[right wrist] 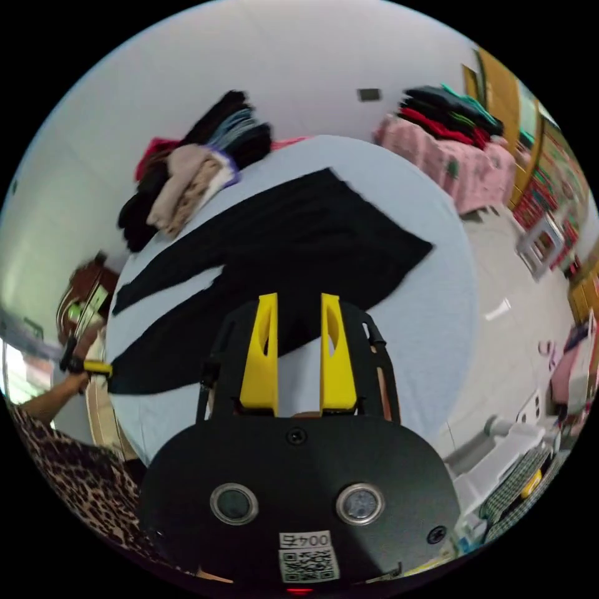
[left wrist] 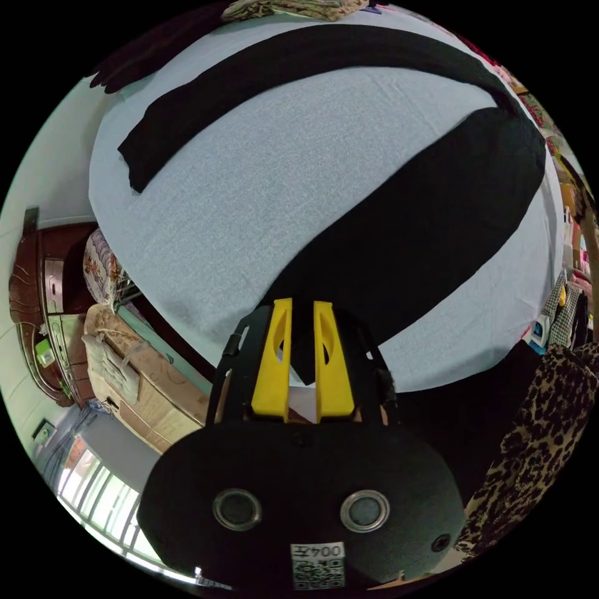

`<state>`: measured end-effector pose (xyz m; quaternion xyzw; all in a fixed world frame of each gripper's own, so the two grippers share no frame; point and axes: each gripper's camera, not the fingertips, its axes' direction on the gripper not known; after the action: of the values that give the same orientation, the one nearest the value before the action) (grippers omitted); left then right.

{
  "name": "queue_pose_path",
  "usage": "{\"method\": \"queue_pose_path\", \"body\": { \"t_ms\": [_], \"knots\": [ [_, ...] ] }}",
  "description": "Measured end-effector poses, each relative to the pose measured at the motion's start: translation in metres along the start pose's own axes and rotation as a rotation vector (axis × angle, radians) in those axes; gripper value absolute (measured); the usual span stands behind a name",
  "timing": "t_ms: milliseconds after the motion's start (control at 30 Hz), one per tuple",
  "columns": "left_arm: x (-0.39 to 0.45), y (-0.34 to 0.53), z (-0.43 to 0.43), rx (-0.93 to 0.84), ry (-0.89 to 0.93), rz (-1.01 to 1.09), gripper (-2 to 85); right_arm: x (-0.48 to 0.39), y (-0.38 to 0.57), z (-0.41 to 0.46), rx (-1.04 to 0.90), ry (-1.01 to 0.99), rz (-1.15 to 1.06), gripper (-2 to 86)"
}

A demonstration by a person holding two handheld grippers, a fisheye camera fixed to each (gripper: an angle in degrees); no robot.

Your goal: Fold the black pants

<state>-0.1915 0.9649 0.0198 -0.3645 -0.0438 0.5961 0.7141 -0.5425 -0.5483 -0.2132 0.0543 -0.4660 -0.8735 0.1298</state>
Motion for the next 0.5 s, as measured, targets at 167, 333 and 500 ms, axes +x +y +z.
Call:
{"method": "queue_pose_path", "body": {
  "t_ms": [167, 333, 500],
  "knots": [
    [-0.006, 0.008, -0.009, 0.048, -0.001, -0.041, 5.5, -0.117, 0.049, 0.039, -0.061, -0.140, -0.180, 13.8],
    [-0.008, 0.018, -0.017, 0.108, -0.033, -0.031, 5.6, -0.165, 0.076, 0.073, -0.093, 0.020, -0.245, 12.3],
    [-0.017, 0.029, -0.024, 0.177, -0.029, 0.024, 5.7, -0.180, 0.082, 0.076, -0.021, 0.162, -0.242, 7.8]
  ]
}}
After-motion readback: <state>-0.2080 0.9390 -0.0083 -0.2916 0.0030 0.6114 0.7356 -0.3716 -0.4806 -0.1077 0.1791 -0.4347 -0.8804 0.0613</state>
